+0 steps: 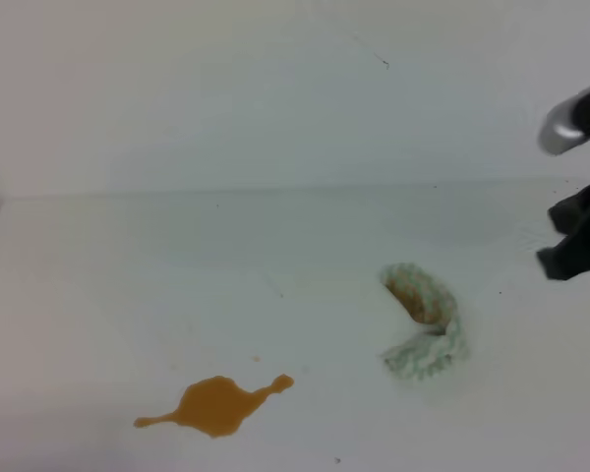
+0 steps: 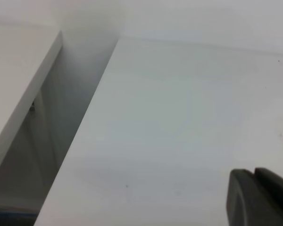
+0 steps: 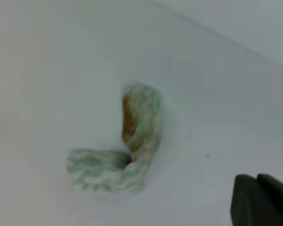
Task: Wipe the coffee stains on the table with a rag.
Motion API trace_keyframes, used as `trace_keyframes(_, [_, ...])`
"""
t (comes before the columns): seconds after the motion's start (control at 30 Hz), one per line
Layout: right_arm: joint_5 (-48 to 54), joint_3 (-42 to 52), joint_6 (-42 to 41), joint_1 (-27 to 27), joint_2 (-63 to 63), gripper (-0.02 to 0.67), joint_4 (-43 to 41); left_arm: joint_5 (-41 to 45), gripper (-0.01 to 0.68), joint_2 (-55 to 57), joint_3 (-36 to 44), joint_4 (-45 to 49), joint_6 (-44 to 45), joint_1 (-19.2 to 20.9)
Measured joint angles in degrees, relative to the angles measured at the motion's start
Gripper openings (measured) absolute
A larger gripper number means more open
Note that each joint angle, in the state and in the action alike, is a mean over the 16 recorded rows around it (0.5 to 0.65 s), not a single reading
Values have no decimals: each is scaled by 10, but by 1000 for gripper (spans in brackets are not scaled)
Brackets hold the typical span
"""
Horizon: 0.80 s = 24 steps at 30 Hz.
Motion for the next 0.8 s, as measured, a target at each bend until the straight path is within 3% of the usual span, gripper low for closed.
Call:
trace_keyframes(0.17, [0, -15, -7, 30, 66, 35, 20, 0, 1, 0, 0, 0, 0, 0])
trace_keyframes(0.6, [26, -95, 45, 37, 239, 224, 63, 0, 1, 0, 0, 0, 0, 0])
trace_keyframes(0.8, [53, -142, 52, 36, 317, 246, 74, 0, 1, 0, 0, 0, 0, 0])
